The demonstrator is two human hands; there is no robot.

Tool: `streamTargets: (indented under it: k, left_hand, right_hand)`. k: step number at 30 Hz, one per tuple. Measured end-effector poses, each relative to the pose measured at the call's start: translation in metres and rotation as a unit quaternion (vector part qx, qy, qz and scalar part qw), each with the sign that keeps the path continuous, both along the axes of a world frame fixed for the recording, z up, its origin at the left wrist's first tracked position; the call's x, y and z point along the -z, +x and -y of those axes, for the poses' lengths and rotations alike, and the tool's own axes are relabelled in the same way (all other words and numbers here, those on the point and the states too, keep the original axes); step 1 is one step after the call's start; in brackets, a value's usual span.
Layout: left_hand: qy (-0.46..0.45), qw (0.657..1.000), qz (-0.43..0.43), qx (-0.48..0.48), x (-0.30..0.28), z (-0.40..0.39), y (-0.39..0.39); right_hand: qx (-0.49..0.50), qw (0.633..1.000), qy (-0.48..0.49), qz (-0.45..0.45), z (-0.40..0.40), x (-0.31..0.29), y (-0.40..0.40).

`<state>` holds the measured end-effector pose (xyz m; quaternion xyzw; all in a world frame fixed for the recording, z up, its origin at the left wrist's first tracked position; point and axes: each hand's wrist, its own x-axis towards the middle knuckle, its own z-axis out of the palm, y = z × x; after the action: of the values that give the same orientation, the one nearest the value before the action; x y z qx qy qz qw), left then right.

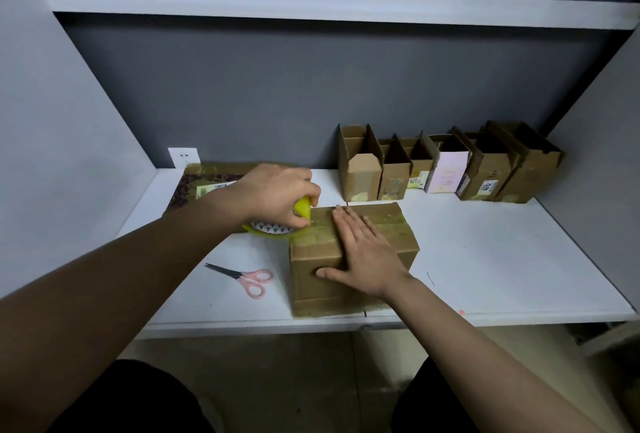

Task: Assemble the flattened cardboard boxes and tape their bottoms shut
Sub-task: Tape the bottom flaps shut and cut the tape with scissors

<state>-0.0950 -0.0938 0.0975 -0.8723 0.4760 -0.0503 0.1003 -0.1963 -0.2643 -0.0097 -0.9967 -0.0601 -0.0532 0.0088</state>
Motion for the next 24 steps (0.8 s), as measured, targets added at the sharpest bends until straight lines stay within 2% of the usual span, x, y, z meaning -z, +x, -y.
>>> streamTargets:
  k: [7, 11, 17, 24]
  left_hand:
    - [-0.047, 0.999, -0.002, 0.003, 0.006, -0.003, 0.004]
    - [-0.095, 0.995, -0.04, 0.018, 0.003, -0.014, 0.004]
    - [-0.069, 0.996, -0.016, 0.063, 0.004, -0.02, 0.007]
    - [0.039, 0.994, 0.024, 0.095, 0.005, -0.021, 0.013]
  right_hand:
    - [0.001, 1.0, -0.018, -0.001, -0.001, 0.002, 0.004]
    - [0.0, 1.0, -0.015, -0.009, -0.001, 0.003, 0.006]
    - [0.031, 0.999, -0.006, -0.033, -0.005, 0.005, 0.004]
    - [0.034, 0.999, -0.021, -0.02, -0.004, 0.007, 0.002]
